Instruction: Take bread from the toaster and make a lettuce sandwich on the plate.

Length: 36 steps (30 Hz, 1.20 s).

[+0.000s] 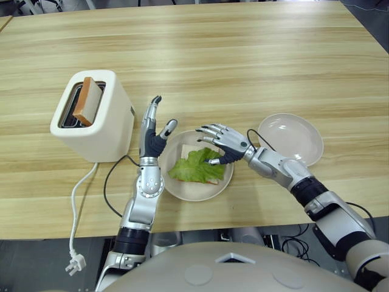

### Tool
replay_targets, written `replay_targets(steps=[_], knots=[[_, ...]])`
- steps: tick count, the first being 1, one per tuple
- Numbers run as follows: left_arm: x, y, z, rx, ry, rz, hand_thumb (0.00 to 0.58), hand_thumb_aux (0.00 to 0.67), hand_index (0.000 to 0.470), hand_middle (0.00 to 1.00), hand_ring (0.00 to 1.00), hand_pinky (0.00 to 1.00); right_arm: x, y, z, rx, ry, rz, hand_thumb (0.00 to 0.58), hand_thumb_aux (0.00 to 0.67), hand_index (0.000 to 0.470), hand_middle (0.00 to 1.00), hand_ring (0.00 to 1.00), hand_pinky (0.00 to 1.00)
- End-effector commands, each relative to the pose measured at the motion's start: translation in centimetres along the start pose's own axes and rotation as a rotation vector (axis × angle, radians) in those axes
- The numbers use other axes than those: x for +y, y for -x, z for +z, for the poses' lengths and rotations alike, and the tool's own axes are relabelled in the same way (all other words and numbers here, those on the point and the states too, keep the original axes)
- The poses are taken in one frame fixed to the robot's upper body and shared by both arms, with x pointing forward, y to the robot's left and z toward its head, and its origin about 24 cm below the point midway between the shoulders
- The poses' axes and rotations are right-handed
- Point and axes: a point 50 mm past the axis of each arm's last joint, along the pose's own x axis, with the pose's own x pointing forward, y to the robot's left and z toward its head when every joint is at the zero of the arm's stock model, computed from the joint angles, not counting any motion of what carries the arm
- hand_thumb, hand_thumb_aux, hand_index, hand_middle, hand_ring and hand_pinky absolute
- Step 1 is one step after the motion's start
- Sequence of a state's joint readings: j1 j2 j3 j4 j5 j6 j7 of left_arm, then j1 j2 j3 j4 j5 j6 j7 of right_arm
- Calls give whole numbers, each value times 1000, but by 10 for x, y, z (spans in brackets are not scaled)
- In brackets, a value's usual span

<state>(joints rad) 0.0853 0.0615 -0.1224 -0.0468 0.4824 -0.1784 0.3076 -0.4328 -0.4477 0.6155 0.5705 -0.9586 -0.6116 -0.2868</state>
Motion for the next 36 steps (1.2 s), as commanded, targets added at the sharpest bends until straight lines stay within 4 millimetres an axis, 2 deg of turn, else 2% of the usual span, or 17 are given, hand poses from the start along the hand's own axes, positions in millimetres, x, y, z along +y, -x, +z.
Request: replay_targets(steps=[1, 5, 8, 11, 14, 18, 20, 22, 25, 27, 31, 34, 36], knots=[[-5, 0, -3, 11, 1, -19, 0, 0, 0, 0, 0, 0, 13, 4, 6, -13, -46, 46, 0, 0, 0, 0, 0, 0], [-6, 0, -4, 16, 5, -21, 0, 0, 0, 0, 0, 0, 16, 4, 7, -11, -64, 46, 0, 0, 0, 0, 0, 0], [-6, 0, -5, 18, 7, -20, 0, 0, 0, 0, 0, 0, 9, 4, 4, -1, -59, -1, 0, 0, 0, 0, 0, 0], [-4, -1, -2, -1, 6, -3, 0, 0, 0, 0, 0, 0, -8, 2, -1, 12, -41, -114, 0, 0, 0, 0, 0, 0], [3, -5, 7, -60, -14, 29, 0, 0, 0, 0, 0, 0, -35, 4, -7, 23, -13, -304, 0, 0, 0, 0, 0, 0], [27, -10, 33, -199, -87, 132, 0, 0, 0, 0, 0, 0, -63, 9, -10, 17, 33, -498, 0, 0, 0, 0, 0, 0], [46, -11, 53, -290, -145, 207, 0, 0, 0, 0, 0, 0, -72, 14, -13, 26, 31, -564, 0, 0, 0, 0, 0, 0], [64, -12, 64, -329, -202, 253, 0, 0, 0, 0, 0, 0, -77, 19, -17, 47, 22, -597, 0, 0, 0, 0, 0, 0], [95, -15, 60, -281, -300, 312, 0, 0, 0, 0, 0, 0, -80, 27, -25, 99, -12, -624, 0, 0, 0, 0, 0, 0], [113, -13, 56, -250, -466, 319, 0, 0, 0, 0, 0, 0, -81, 32, -29, 119, -19, -631, 0, 0, 0, 0, 0, 0], [148, -12, 24, -19, -798, 304, 0, 0, 0, 0, 0, 0, -78, 40, -35, 160, -32, -620, 0, 0, 0, 0, 0, 0], [159, -10, -3, 126, -897, 269, 0, 0, 0, 0, 0, 0, -75, 42, -35, 168, -37, -614, 0, 0, 0, 0, 0, 0], [156, -10, -11, 153, -910, 233, 0, 0, 0, 0, 0, 0, -74, 41, -34, 167, -40, -610, 0, 0, 0, 0, 0, 0]])
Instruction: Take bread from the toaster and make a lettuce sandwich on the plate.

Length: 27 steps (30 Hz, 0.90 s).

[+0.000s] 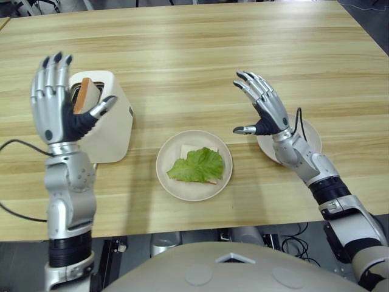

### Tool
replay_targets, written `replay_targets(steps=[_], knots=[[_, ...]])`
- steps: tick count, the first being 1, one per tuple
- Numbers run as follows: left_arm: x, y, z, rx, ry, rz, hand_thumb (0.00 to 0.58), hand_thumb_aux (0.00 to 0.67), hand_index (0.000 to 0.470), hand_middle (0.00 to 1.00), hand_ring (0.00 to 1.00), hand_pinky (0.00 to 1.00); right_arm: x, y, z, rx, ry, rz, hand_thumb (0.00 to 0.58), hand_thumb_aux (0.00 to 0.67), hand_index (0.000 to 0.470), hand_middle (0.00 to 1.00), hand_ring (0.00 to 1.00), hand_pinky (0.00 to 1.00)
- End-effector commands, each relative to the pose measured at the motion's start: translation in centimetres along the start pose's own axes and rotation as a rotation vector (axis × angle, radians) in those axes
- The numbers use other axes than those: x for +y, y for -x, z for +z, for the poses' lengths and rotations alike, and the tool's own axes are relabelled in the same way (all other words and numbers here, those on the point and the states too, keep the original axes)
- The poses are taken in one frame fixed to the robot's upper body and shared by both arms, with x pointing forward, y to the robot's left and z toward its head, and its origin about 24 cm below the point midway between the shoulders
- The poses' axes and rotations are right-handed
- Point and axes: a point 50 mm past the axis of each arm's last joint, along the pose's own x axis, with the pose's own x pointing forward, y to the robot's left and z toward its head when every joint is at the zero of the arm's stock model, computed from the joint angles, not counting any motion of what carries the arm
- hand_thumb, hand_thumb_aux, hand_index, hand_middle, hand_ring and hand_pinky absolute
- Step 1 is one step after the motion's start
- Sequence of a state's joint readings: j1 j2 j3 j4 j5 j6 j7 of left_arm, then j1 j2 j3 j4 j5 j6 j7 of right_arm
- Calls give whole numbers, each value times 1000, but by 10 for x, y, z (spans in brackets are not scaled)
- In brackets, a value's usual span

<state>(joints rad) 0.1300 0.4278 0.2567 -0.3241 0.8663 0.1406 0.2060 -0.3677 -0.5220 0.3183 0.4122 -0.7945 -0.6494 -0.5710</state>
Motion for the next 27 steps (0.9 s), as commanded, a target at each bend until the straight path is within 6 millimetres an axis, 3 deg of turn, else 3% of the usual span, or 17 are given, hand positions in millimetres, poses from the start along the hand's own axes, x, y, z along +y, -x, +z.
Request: replay_targets(steps=[1, 6, 12, 21, 26, 27], knots=[[-19, 5, -10, 41, -55, -98, 0, 0, 0, 0, 0, 0, 2, 3, -1, 20, -17, 15, 0, 0, 0, 0, 0, 0], [-28, 5, -9, 51, -70, -143, 0, 0, 0, 0, 0, 0, 6, 5, 1, 17, -34, 28, 0, 0, 0, 0, 0, 0], [-29, 5, -21, 108, -92, -145, 0, 0, 0, 0, 0, 0, 6, 8, 0, 22, -40, 27, 0, 0, 0, 0, 0, 0], [-18, 1, -37, 224, -106, -55, 0, 0, 0, 0, 0, 0, 7, 11, 1, 21, -46, 31, 0, 0, 0, 0, 0, 0], [-32, 5, -26, 168, -98, -128, 0, 0, 0, 0, 0, 0, 7, 10, 2, 16, -50, 31, 0, 0, 0, 0, 0, 0], [-34, 5, -24, 158, -94, -137, 31, 18, 13, 0, 0, 0, 7, 10, 2, 14, -51, 30, 0, 0, 0, 0, 0, 0]])
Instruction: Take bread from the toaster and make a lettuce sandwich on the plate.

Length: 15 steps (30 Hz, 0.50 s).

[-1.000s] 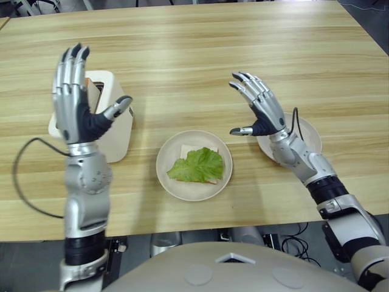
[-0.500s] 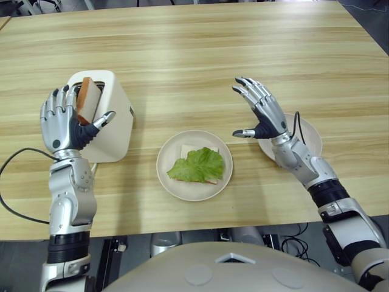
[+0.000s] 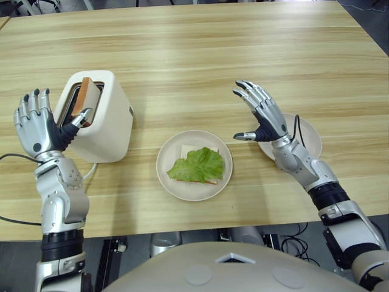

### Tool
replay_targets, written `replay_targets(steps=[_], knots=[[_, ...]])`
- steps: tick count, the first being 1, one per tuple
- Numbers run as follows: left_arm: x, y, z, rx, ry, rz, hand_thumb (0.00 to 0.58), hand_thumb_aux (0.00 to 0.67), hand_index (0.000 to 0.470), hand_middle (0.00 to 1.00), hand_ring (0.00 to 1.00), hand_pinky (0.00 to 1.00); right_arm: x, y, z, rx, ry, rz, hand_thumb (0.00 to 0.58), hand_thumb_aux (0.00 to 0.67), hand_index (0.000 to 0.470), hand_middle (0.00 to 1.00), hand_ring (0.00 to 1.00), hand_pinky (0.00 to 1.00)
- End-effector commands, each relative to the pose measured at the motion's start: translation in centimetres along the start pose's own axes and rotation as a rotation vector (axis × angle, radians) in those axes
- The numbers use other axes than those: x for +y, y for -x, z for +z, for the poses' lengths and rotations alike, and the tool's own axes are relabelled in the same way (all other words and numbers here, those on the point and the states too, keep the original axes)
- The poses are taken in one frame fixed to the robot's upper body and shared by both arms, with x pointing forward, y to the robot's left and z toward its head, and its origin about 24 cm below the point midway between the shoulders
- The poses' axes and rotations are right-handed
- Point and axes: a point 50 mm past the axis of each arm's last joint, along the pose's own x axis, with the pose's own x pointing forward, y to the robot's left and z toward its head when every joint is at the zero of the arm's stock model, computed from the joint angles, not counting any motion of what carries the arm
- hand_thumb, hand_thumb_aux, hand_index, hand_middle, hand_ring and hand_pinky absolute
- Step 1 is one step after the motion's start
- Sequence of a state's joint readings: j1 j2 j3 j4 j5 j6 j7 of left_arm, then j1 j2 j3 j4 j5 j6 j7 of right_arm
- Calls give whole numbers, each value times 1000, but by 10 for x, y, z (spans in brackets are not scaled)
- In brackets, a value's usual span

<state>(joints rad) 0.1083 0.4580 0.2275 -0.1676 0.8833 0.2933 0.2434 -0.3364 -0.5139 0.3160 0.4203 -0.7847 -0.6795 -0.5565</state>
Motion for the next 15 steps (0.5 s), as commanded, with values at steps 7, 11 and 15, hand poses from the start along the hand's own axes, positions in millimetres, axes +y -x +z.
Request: replay_targets(steps=[7, 11, 15], knots=[[-18, 6, 11, -52, 13, -101, 454, 357, 245, 0, 0, 0, 0, 0, 0, -1, -13, 0, 0, 0, 0, 0, 0, 0], [-12, 4, 9, -54, 3, -59, 580, 670, 460, 0, 0, 0, 0, 2, 0, 0, -8, 2, 0, 0, 0, 0, 0, 0], [-10, 1, 6, -47, -7, -41, 580, 670, 460, 0, 0, 0, 2, 5, 0, 9, -13, 3, 0, 0, 0, 0, 0, 0]])
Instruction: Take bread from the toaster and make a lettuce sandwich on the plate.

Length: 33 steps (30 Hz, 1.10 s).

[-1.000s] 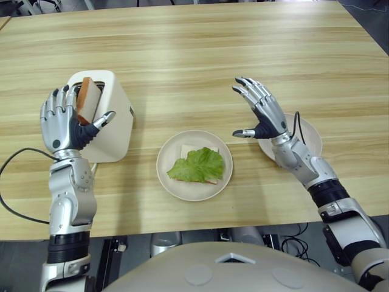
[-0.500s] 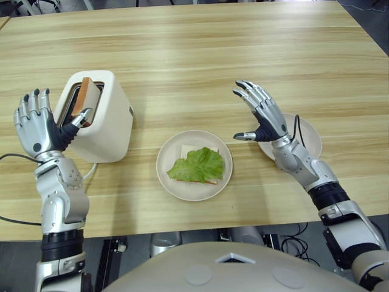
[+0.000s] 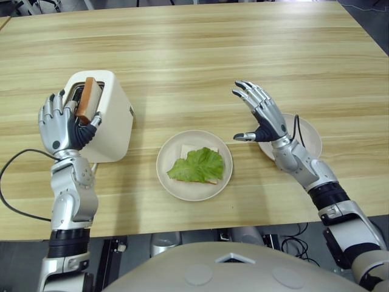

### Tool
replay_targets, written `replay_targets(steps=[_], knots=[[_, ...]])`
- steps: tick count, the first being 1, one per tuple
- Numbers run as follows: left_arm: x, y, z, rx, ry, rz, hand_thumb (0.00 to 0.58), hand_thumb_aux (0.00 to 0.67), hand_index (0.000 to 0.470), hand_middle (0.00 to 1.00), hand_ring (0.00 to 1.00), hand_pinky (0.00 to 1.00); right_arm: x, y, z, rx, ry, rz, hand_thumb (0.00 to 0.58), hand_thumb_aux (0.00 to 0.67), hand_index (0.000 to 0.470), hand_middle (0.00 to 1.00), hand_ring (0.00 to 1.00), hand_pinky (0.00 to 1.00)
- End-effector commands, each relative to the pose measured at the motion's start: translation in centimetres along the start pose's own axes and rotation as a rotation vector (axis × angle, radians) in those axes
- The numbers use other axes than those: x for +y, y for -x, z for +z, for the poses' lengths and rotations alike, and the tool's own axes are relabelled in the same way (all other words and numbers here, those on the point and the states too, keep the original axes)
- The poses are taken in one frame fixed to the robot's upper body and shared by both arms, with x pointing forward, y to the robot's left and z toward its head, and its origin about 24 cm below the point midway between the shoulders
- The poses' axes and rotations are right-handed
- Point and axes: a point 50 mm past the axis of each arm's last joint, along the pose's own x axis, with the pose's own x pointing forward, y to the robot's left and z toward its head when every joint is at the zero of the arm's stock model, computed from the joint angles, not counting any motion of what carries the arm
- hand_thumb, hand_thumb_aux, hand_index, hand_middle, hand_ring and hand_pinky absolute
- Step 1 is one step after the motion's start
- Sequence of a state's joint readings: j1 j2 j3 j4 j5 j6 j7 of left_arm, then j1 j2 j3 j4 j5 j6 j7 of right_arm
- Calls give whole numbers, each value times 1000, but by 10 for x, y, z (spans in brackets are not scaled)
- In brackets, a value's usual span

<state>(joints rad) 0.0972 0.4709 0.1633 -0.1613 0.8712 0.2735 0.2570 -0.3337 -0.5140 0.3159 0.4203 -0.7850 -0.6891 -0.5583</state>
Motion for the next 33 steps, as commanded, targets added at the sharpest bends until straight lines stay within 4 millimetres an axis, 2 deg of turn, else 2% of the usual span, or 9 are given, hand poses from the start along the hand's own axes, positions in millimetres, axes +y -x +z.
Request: replay_targets(steps=[1, 9, 13, 15, 21, 24, 27, 30, 33], knots=[[-3, 0, -8, 24, -26, -17, 580, 670, 460, 0, 0, 0, 1, 4, -1, 16, -8, 2, 0, 0, 0, 0, 0, 0], [-3, -3, -2, -2, -4, 8, 580, 670, 460, 0, 0, 0, 4, 3, -1, 17, -11, 7, 0, 0, 0, 0, 0, 0], [20, -13, 16, -73, 37, 151, 580, 670, 460, 0, 0, 0, 5, 1, -1, 20, -15, 8, 0, 0, 0, 0, 0, 0], [37, -17, 24, -107, 64, 239, 580, 670, 460, 1000, 1000, 1000, 6, 1, -1, 20, -16, 7, 0, 0, 0, 0, 0, 0], [91, -24, 40, -187, 132, 554, 580, 670, 460, 1000, 1000, 1000, 6, -1, -1, 18, -13, -2, 0, 0, 0, 0, 0, 0], [115, -17, 51, -275, 172, 710, 580, 670, 460, 1000, 1000, 1000, 7, -2, -1, 14, -13, -4, 0, 0, 0, 0, 0, 0], [132, -4, 67, -393, 248, 791, 580, 670, 460, 1000, 1000, 1000, 6, -2, 0, 5, 11, -2, 0, 0, 0, 0, 0, 0], [135, 6, 84, -493, 425, 741, 580, 670, 460, 1000, 1000, 1000, 3, -2, 0, 2, 7, -24, 0, 0, 0, 0, 0, 0], [114, 5, 103, -528, 764, 461, 580, 670, 460, 1000, 1000, 1000, -3, -2, 1, -15, 6, -65, 0, 0, 0, 0, 0, 0]])
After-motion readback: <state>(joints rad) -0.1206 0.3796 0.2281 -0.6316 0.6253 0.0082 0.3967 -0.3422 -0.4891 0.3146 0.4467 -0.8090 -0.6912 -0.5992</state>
